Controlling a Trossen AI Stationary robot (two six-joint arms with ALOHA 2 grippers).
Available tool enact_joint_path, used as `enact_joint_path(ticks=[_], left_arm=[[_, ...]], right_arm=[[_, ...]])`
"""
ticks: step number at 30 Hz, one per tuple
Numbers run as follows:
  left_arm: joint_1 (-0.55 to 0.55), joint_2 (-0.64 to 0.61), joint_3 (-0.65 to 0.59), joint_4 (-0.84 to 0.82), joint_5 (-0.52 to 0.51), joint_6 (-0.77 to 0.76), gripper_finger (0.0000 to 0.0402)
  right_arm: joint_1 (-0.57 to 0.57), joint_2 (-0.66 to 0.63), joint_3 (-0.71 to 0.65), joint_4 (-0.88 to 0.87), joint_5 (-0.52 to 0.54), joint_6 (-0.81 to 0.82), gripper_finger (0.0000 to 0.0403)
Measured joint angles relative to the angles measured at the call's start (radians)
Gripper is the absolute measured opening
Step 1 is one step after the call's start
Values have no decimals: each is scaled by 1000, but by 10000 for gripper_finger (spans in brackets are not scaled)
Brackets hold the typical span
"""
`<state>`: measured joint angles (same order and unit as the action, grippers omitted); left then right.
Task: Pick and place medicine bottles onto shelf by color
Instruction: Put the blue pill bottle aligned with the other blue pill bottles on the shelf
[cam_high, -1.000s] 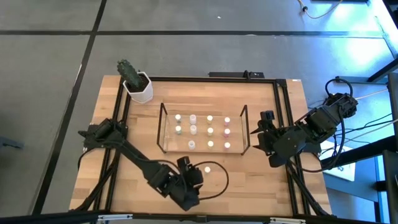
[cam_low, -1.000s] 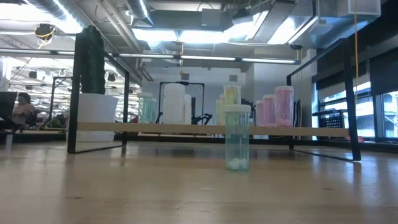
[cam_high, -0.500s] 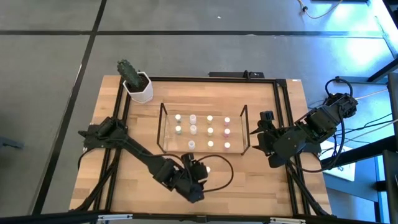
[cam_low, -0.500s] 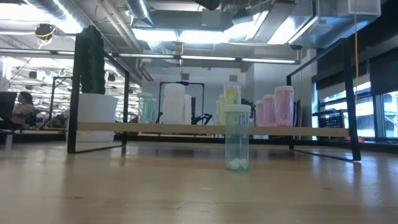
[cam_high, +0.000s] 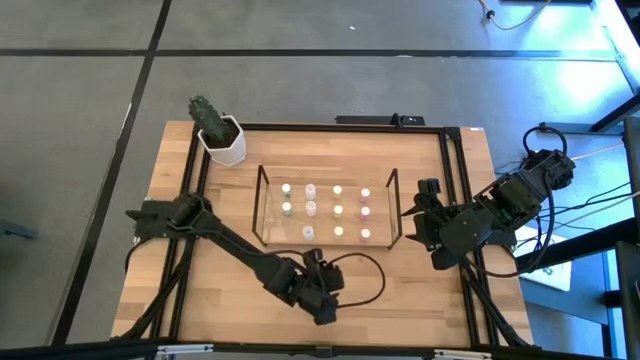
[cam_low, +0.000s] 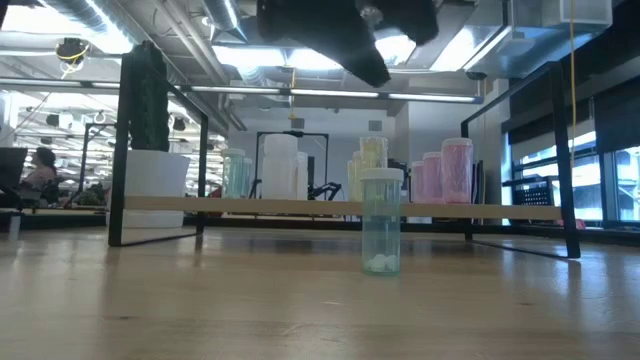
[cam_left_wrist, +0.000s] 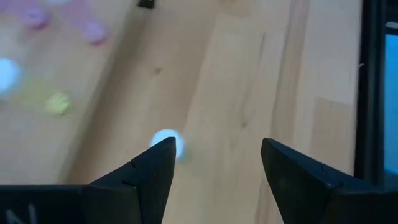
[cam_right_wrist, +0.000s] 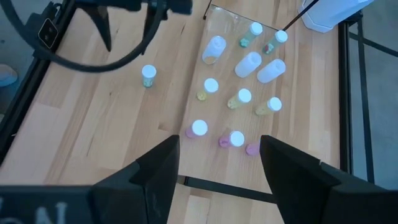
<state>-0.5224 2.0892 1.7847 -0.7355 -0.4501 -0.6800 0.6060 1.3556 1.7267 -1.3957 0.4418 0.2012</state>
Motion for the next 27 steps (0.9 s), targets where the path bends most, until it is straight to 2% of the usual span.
enact_joint_path(ticks=[5, 10, 18, 27], left_arm=[[0, 16, 0, 28, 14, 17, 231], [6, 16, 0, 0, -40, -17, 231], [6, 16, 0, -16, -43, -43, 234], [14, 40, 0, -39, -46, -63, 298]], right_arm=[[0, 0, 0, 2, 0, 0, 224], [0, 0, 0, 8, 0, 0, 224], [0, 0, 0, 10, 0, 0, 224], [0, 0, 0, 10, 0, 0, 224]])
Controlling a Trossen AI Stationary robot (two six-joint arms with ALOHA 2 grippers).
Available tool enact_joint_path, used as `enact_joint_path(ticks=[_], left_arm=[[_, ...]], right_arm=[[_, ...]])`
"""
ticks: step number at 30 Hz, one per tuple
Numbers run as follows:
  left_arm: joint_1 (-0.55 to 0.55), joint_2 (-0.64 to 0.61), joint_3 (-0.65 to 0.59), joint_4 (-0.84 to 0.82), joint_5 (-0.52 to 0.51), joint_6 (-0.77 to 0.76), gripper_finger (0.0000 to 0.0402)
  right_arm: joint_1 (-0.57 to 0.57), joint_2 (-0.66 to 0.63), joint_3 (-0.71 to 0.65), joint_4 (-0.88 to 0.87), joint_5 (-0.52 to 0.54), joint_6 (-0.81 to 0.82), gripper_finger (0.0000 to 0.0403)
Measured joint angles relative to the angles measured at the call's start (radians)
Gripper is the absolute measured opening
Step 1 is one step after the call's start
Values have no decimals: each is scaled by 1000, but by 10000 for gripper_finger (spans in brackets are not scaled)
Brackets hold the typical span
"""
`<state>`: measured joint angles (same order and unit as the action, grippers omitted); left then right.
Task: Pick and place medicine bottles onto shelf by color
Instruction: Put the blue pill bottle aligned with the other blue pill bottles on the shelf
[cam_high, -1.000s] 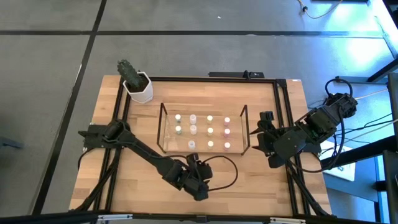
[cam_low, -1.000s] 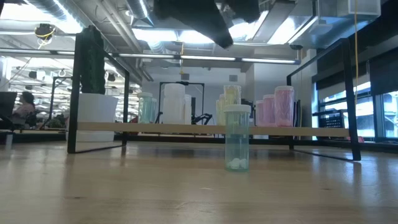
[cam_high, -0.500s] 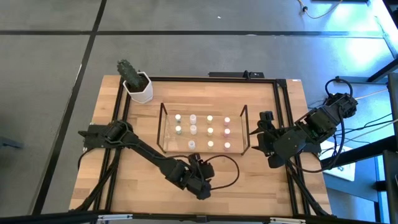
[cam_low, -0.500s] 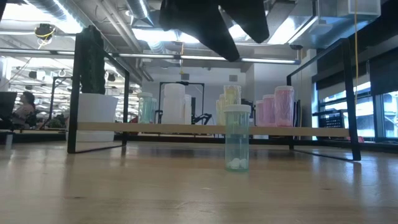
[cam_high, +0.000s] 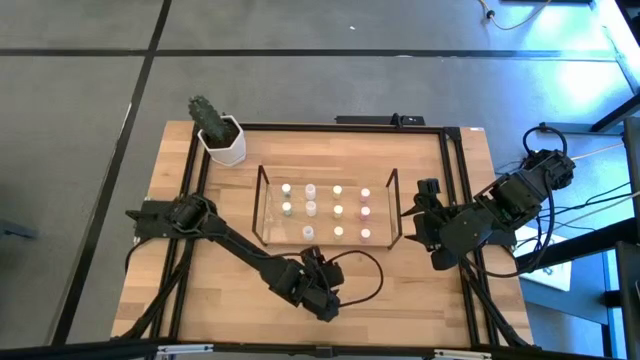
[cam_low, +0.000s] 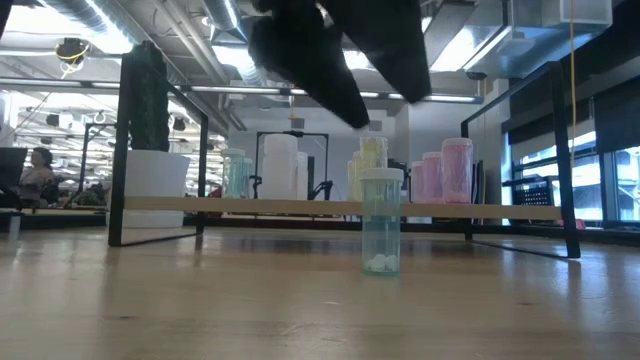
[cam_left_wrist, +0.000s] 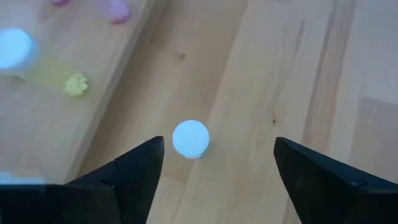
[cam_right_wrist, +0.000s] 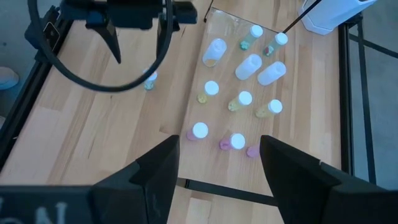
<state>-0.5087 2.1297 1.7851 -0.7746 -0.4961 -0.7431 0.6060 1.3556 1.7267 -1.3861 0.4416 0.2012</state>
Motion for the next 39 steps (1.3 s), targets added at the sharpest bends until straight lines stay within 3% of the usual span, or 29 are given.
enact_joint_path(ticks=[28, 39], left_arm=[[57, 34, -62, 48, 3, 46, 312], [57, 36, -142, 183, 47, 40, 311]], right_arm=[[0, 0, 0, 8, 0, 0, 224], [0, 0, 0, 9, 0, 0, 224]])
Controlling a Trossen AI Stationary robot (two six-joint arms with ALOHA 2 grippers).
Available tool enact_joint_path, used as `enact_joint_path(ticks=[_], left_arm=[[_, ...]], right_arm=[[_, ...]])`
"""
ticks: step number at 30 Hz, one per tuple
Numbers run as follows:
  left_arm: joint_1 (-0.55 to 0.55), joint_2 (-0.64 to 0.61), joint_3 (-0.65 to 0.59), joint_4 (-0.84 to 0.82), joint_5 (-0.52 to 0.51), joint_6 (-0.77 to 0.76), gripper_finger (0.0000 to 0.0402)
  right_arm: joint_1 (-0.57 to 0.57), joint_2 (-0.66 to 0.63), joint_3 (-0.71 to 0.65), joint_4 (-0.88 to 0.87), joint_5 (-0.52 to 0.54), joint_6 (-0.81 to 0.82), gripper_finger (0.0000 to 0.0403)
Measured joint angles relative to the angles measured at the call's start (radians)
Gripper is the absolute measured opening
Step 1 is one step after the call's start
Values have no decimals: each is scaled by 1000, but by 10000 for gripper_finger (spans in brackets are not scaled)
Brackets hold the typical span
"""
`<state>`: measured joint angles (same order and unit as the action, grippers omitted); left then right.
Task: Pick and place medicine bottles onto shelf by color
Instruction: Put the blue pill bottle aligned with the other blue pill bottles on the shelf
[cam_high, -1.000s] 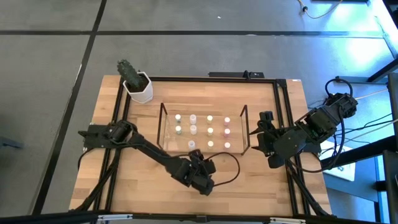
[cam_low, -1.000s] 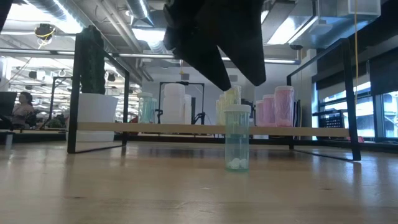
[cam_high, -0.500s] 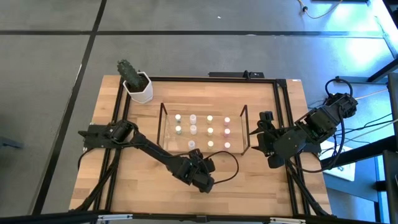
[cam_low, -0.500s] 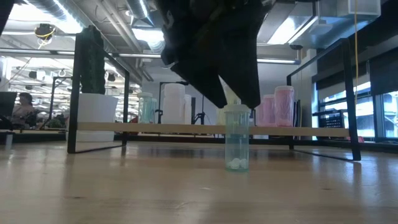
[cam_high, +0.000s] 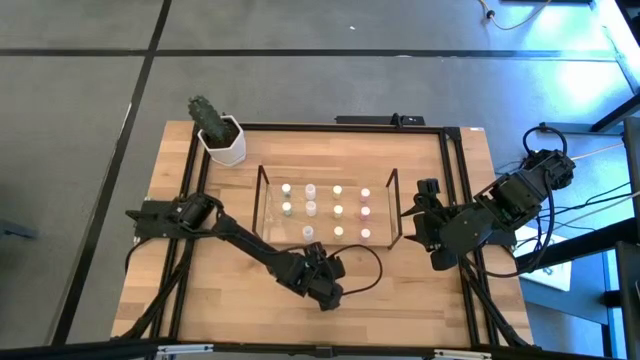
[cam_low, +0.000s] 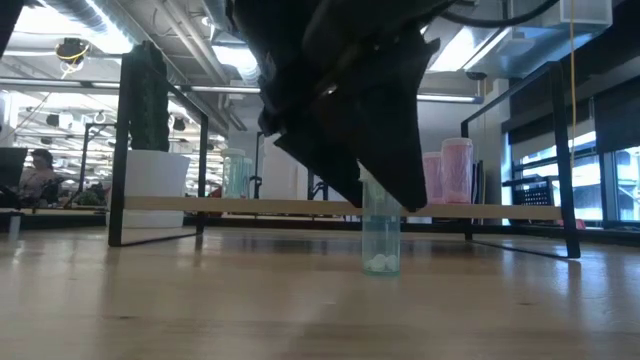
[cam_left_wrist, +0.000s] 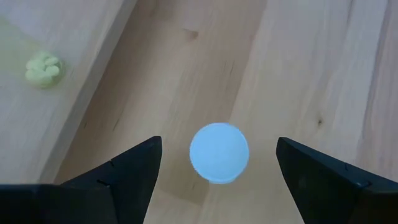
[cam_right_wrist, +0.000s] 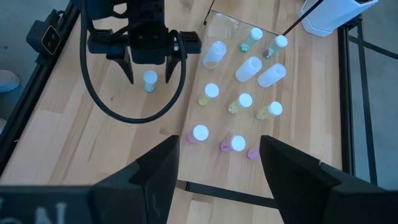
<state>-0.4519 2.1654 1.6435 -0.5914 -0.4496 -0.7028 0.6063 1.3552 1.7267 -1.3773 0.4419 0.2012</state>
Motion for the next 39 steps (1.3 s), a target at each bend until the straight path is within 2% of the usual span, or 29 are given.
enact_joint_path(ticks=[12, 22, 39], left_arm=[[0, 1, -5, 5, 0, 7, 301], [5, 1, -5, 1, -1, 33, 215], [13, 1, -5, -2, -1, 34, 105]], right_arm=[[0, 0, 0, 1, 0, 0, 224], [0, 0, 0, 1, 0, 0, 224], [0, 0, 0, 1, 0, 0, 224]])
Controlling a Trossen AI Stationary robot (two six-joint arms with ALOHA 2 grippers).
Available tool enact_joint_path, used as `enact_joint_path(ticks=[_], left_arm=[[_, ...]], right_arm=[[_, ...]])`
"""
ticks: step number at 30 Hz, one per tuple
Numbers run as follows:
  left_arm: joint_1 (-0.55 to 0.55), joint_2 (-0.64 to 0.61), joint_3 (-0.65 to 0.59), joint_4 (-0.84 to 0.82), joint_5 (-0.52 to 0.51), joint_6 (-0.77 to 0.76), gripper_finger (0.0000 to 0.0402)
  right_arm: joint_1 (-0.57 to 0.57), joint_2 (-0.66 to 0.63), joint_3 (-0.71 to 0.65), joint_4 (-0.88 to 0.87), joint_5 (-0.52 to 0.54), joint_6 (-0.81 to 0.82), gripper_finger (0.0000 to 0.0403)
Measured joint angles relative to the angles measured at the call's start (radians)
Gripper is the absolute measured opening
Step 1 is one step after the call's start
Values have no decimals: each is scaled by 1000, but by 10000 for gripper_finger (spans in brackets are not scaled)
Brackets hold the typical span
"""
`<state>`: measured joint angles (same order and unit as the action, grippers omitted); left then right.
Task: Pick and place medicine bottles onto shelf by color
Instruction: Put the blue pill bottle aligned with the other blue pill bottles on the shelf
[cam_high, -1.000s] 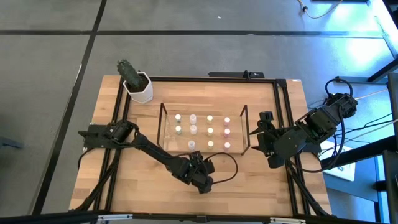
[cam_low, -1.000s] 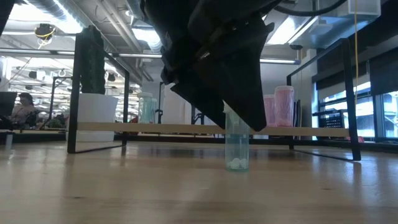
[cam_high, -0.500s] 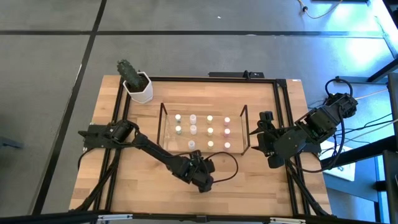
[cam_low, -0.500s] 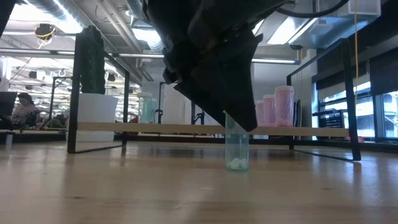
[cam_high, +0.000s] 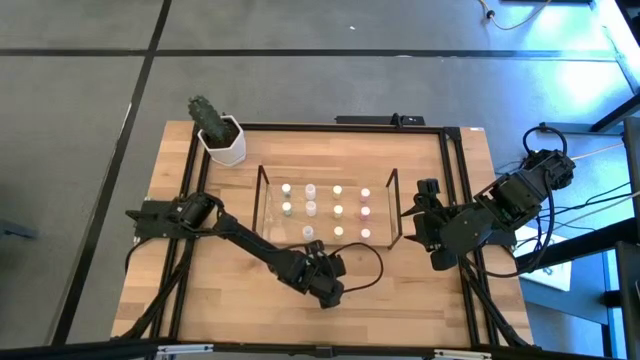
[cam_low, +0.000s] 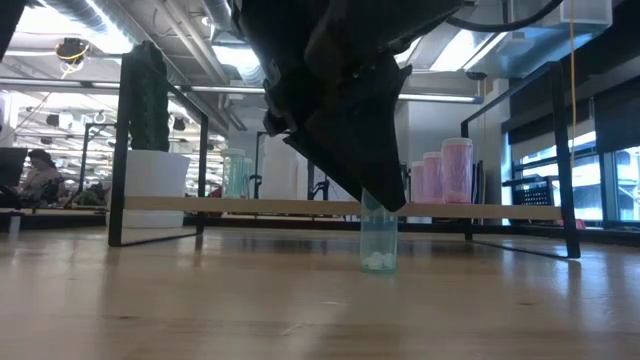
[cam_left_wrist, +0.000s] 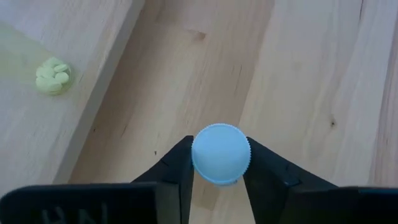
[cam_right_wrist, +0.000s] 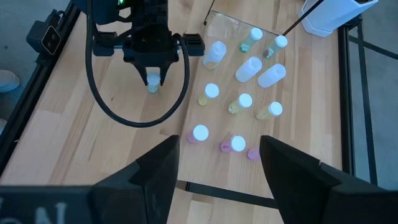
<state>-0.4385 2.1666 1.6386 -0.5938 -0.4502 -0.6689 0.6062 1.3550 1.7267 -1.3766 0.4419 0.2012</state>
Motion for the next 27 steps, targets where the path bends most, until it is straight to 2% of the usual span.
enact_joint_path(ticks=[10, 18, 22, 27], left_arm=[[-5, -14, 1, -10, 56, -3, 95], [-41, -125, 1, -111, 18, -67, 93], [-63, -208, 1, -227, -39, -174, 93], [-91, -314, 1, -411, -130, -414, 93]], right_arm=[[0, 0, 0, 0, 0, 0, 224], [0, 0, 0, 0, 0, 0, 224], [0, 0, 0, 7, 0, 0, 224], [0, 0, 0, 8, 0, 0, 224]])
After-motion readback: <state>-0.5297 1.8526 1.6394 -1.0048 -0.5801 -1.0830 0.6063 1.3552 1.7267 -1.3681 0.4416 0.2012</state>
